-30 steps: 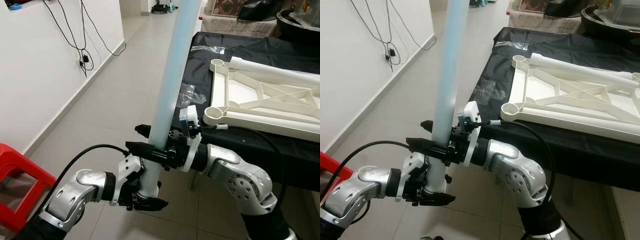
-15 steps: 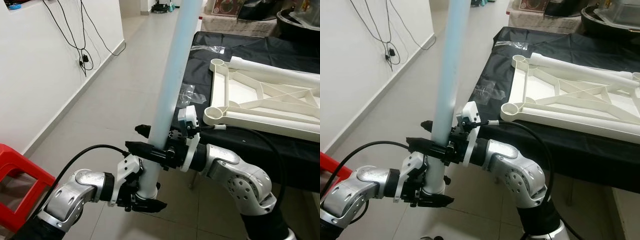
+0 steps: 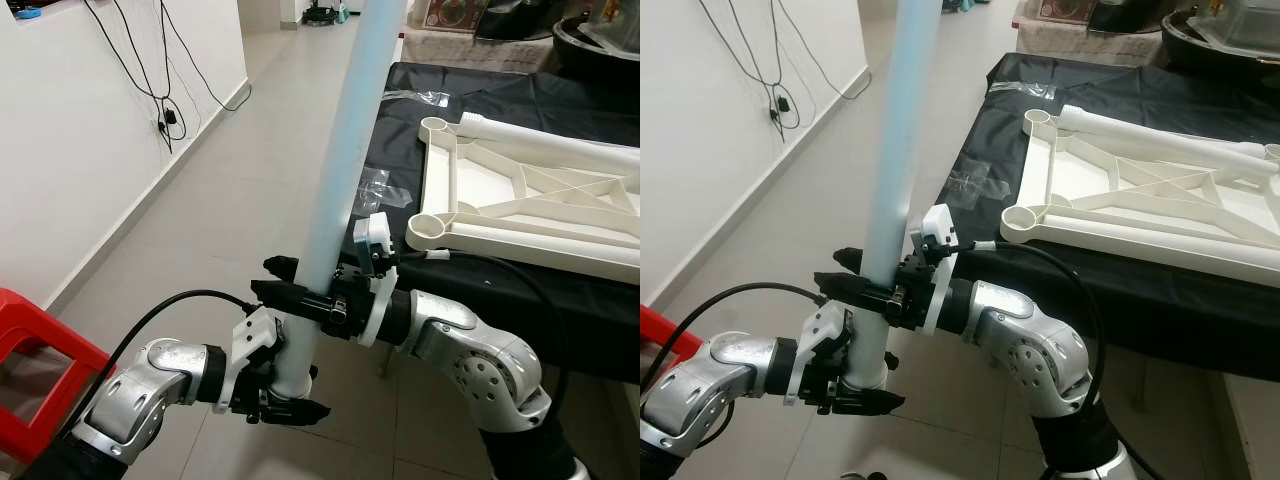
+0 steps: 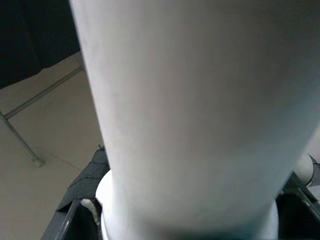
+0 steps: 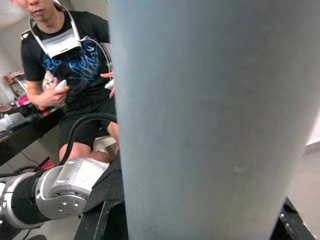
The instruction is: Building children table
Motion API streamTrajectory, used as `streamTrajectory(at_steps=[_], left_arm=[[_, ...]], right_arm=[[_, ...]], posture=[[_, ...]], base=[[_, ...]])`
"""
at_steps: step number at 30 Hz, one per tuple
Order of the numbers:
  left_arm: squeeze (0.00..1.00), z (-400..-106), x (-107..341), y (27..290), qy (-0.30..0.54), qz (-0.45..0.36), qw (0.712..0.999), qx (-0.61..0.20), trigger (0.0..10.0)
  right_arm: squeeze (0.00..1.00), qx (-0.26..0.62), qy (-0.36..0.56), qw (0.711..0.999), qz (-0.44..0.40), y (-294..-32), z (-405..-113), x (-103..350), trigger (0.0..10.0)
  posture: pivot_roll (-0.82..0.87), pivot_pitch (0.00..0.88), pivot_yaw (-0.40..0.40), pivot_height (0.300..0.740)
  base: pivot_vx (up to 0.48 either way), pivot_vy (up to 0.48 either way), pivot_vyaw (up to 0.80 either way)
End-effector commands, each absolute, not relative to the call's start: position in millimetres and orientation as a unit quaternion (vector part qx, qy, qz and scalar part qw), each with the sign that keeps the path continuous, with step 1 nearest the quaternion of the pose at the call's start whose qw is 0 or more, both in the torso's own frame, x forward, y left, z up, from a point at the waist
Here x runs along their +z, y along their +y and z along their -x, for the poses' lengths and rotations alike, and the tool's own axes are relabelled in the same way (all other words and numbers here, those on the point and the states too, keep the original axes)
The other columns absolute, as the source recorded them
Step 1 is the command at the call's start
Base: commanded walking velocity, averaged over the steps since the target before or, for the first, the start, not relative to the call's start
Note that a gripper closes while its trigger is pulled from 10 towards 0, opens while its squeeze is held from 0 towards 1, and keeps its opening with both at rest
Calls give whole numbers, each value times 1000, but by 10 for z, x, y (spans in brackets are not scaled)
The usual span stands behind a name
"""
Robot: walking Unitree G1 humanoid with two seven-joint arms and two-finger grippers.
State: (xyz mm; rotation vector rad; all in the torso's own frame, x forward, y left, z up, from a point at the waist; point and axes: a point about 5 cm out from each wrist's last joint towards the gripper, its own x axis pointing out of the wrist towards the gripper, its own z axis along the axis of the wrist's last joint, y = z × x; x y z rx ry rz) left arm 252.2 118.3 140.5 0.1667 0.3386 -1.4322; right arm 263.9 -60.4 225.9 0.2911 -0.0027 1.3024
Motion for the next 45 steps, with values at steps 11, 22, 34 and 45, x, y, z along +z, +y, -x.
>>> streamTrajectory(at_steps=[11, 22, 34, 45], left_arm=[[914, -2497, 1310, 1222, 183, -84, 738, -644, 10000], [0, -2453, 1155, 1439, 187, -63, 805, -560, 10000], [0, -2755, 1401, 1393, 6, -27, 965, -262, 10000], [0, -2856, 1656, 1452, -61, -30, 992, -108, 10000]], right_arm=[[0, 608, -18, 783, -130, -607, -2648, 2331, 0], [0, 512, -46, 851, -109, -1027, -2999, 2398, 0], [0, 162, -149, 976, -9, -1596, -3420, 2484, 0], [0, 39, -182, 982, -9, -1606, -3405, 2444, 10000]], posture=[[60, 114, 11, 740], [68, 95, 9, 740], [75, 84, 5, 740], [84, 96, -9, 740]], base=[[0, 0, 0], [0, 0, 0], [0, 0, 0], [25, 0, 0]])
